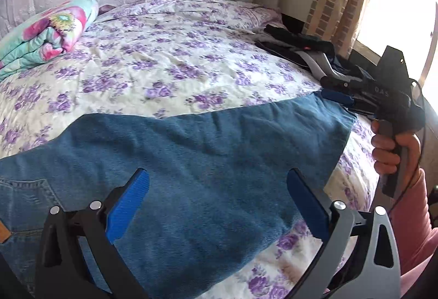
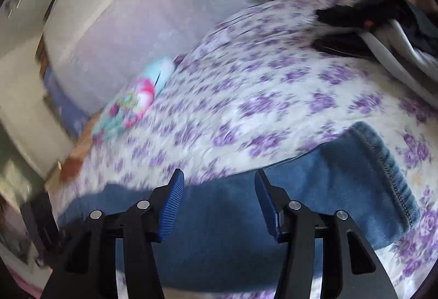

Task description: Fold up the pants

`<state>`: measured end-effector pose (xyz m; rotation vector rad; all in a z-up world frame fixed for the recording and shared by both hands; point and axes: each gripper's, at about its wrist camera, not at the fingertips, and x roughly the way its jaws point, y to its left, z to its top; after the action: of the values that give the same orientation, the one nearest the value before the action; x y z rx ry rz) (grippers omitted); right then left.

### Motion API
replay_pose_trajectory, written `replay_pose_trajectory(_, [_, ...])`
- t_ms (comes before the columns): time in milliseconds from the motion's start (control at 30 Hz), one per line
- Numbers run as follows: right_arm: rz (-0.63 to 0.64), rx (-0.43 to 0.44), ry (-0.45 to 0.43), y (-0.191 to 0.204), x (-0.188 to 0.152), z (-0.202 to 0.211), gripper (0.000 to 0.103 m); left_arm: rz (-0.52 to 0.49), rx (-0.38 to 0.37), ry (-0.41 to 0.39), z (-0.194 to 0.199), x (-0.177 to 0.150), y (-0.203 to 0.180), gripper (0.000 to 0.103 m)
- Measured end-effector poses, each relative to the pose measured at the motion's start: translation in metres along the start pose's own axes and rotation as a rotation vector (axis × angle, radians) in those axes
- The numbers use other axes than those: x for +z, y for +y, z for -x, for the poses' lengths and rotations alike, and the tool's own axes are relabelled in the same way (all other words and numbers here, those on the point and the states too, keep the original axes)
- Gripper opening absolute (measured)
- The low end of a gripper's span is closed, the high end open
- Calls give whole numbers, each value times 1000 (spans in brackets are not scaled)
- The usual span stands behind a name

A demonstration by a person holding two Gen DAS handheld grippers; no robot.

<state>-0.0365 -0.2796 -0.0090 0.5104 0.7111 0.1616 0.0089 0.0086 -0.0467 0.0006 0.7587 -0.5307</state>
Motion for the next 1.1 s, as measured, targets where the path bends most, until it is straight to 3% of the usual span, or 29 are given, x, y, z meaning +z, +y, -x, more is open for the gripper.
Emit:
replay_pose_trajectory(100, [224, -54, 81, 24, 2, -12, 54, -30, 17, 10, -5, 0, -5, 98])
replay_pose_trajectory(300, [714, -79, 391, 39, 28, -55, 54, -79, -17, 7, -5, -1, -9, 98])
replay_pose_trajectory(400, [788, -72, 546, 36, 43, -77, 52, -78, -38, 3, -9, -1, -13, 98])
replay_pose_trajectory(500, [849, 12, 688, 37, 48, -95, 45, -77, -80, 0, -13, -1, -21, 98])
replay_pose_trajectory(633, [906, 62, 804, 47, 41, -105, 15, -120, -99, -6, -16, -3, -33, 98])
replay_pose_trajectory(733, [954, 49, 803, 51, 38, -103, 6, -144, -89, 6, -21, -6, -37, 98])
replay_pose_trajectory(867, [912, 25, 687, 47, 52, -93, 0, -95, -103, -4, -23, 2, -32, 98])
replay_pose_trajectory(900, [906, -29, 632, 43, 56, -93, 0, -76, -111, -11, -23, 5, -30, 98])
replay_pose_trajectory(1033, [844, -93, 632, 26, 47, -96, 2, -54, -101, 17, -33, 7, -28, 98])
replay_pose_trajectory(1100, [786, -28, 605, 28, 47, -83, 5, -47, -113, 28, -36, 5, -26, 98])
